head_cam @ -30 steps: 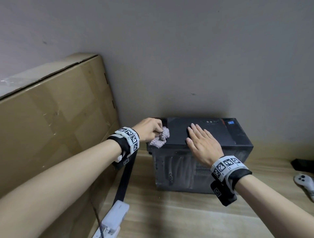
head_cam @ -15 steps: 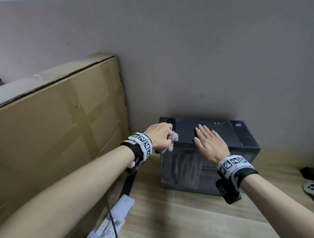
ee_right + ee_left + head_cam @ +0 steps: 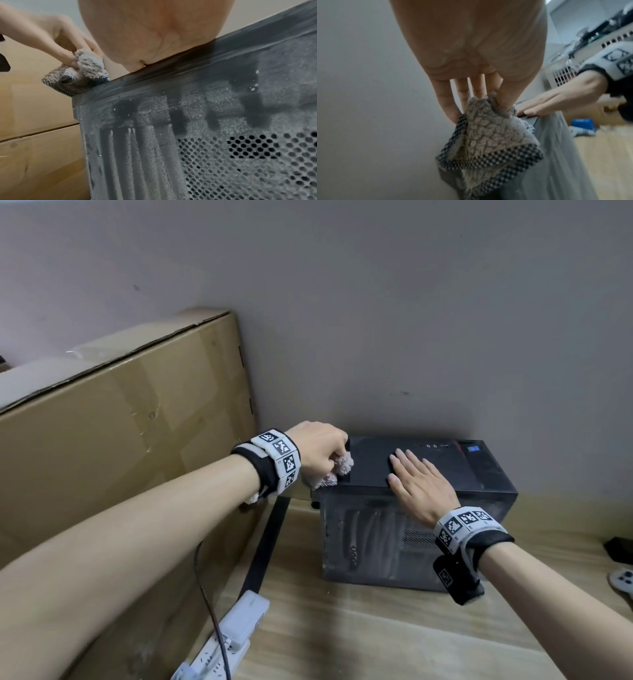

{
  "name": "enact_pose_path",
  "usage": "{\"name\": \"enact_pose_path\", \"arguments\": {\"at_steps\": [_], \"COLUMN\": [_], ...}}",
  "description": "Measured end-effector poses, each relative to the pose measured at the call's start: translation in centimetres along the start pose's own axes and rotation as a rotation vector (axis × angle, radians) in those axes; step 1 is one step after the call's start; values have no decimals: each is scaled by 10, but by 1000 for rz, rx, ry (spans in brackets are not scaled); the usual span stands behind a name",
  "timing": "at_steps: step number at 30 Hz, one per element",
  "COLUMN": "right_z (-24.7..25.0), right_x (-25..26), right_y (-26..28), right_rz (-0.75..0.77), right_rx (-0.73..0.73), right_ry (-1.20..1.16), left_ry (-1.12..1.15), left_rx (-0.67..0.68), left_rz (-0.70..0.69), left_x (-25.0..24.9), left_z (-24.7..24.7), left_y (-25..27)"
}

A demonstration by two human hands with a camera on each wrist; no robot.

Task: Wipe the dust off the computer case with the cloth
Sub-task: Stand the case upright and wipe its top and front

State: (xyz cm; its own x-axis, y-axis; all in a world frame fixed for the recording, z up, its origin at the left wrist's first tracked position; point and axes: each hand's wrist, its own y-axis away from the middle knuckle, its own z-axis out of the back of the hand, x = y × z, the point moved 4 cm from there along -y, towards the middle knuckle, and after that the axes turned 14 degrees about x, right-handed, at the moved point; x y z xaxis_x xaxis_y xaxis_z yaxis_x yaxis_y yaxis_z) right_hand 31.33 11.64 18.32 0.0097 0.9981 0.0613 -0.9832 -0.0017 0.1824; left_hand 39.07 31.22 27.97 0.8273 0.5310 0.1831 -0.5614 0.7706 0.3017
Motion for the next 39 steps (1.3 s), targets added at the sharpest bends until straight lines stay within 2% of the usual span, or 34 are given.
{"name": "enact_pose_path", "arguments": {"at_steps": [4,7,13,16,22,27,33,39], "right_z": [-2,-4,-6,-7,-7,-6,-7,-2], "right_x": [0,1,2,2,3,-1,3,3], "right_y": [0,3,3,2,1,-1,2,2], "right_rz": [1,12,32,40,35,24,26,32], "right_rx": [-19,-23,-32,-32,-47,-51,-45,35], "right_ry": [1,4,-9,-22,-2,7,36,-5], "left_ry": [102,132,318,361,465,488,460,618], "left_rx": [75,60,-107,-89,-101,-101,-88,-33], "left_rz": [-31,-3,231,330,426,392,265,186], "left_x": [-15,-7,13,16,34,41,-6,2], "left_z": [-21,-32,-41,-29,-11,1,21,8], "left_y": [-11,-6,-9,-22,-46,-77,-111,-109]}}
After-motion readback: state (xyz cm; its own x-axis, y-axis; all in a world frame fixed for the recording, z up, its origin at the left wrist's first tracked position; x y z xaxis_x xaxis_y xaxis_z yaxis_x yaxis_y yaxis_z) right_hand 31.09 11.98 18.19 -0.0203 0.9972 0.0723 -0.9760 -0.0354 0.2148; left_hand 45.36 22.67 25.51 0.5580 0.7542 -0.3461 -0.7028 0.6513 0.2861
